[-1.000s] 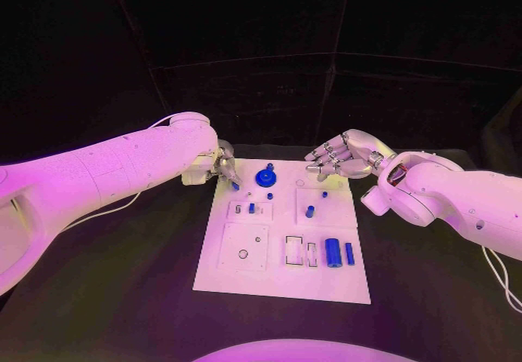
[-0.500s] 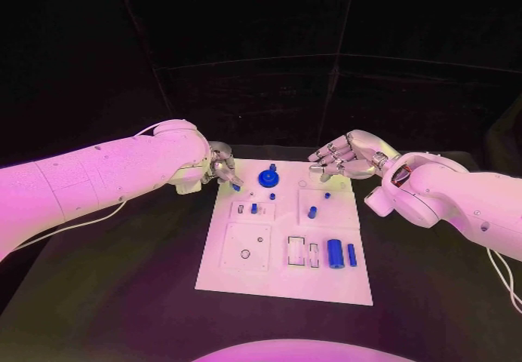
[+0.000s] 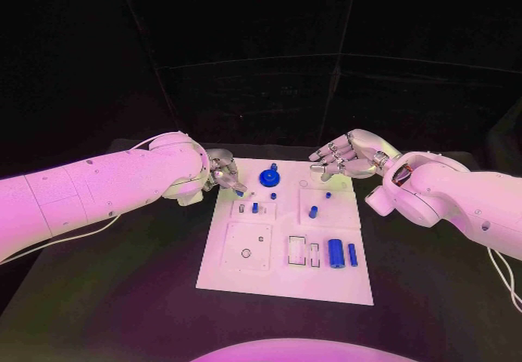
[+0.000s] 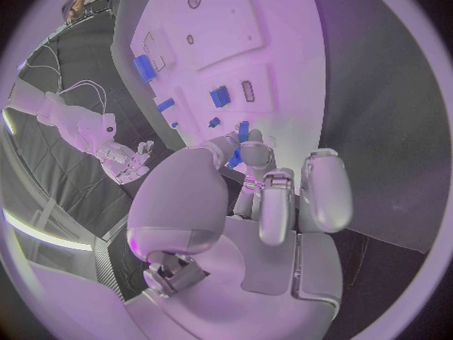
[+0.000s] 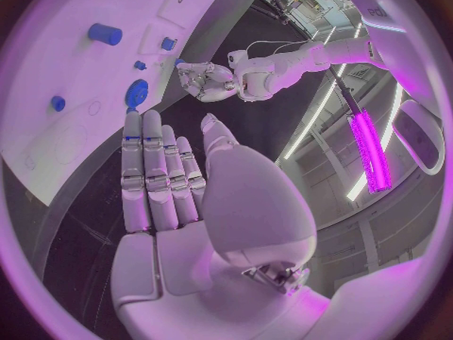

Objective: Assemble the parts on the task board

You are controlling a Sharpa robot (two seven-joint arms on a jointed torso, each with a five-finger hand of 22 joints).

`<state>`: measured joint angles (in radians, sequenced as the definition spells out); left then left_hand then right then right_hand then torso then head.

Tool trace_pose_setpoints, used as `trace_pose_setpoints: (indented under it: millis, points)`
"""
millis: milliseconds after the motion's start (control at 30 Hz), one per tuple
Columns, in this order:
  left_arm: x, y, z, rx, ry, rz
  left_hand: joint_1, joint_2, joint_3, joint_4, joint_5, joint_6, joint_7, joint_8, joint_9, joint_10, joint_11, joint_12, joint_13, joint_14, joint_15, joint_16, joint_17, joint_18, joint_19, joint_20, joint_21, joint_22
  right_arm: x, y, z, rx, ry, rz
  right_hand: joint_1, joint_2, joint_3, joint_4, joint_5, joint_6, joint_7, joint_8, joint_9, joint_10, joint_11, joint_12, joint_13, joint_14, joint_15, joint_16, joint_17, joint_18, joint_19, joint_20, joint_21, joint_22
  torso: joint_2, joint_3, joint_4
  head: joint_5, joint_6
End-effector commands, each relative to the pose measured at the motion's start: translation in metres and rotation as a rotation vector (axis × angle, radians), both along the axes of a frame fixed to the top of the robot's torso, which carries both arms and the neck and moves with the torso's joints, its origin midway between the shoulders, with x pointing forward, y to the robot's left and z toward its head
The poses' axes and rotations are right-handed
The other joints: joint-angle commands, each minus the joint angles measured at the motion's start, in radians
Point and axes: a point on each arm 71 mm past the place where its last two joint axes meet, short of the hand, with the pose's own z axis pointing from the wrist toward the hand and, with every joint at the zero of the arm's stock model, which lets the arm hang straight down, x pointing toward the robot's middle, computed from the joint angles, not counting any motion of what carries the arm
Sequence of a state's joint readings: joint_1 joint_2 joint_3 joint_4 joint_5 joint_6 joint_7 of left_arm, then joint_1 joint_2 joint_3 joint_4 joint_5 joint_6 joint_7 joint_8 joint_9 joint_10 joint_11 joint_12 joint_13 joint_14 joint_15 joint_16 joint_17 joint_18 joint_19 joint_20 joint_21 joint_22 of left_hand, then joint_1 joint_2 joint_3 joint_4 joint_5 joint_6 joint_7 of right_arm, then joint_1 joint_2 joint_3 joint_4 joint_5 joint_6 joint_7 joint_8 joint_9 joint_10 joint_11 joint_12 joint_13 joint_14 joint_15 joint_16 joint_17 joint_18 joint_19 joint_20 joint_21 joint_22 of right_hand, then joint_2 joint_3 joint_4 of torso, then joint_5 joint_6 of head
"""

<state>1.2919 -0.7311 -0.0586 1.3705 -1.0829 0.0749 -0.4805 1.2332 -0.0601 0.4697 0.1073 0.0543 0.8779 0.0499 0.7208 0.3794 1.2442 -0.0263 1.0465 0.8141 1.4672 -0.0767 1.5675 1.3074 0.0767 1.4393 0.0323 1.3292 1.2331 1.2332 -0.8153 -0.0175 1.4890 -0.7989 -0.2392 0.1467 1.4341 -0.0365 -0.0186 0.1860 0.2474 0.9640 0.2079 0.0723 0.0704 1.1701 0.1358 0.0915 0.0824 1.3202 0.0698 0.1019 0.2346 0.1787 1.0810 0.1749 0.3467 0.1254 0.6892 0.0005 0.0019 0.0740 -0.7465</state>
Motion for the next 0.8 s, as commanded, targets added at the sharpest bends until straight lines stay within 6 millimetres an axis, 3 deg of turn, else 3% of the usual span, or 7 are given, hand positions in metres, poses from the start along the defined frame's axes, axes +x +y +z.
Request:
trace_pose_setpoints:
  millis: [33, 800]
  points:
    - [-0.002, -0.003, 0.000, -0.035, -0.030, 0.004, 0.013, -0.001, 0.066, -0.074, -0.004, 0.001, -0.005, 0.003, 0.002, 0.007, 0.000, 0.007, 0.003, 0.104, -0.006, 0.003, 0.263, -0.005, 0.006, -0.004, 0.007, 0.002, 0.000, 0.001, 0.001, 0.004, -0.006, 0.012, -0.005, 0.008, -0.008, 0.000, 0.005, -0.009, 0.000, -0.003, 0.000, -0.007, 0.001, -0.003, -0.001, -0.005, 0.004, -0.003, -0.001, 0.004, 0.002, 0.005, -0.003, -0.001, 0.001, -0.0002, 0.0014, 0.000, -0.001]
    - [-0.018, -0.003, -0.019, 0.005, 0.052, -0.004, 0.016, -0.001, 0.070, -0.078, -0.004, 0.003, -0.006, 0.004, 0.002, 0.010, -0.001, 0.009, 0.005, 0.104, -0.007, 0.003, 0.263, -0.005, 0.007, -0.005, 0.007, 0.002, 0.000, 0.001, 0.001, 0.003, -0.004, 0.014, -0.006, 0.010, -0.009, 0.001, 0.005, -0.009, 0.000, -0.003, 0.000, -0.007, 0.001, -0.003, -0.001, -0.005, 0.004, -0.003, -0.001, 0.004, 0.002, 0.005, -0.004, -0.002, 0.002, -0.0004, 0.0002, 0.003, -0.009]
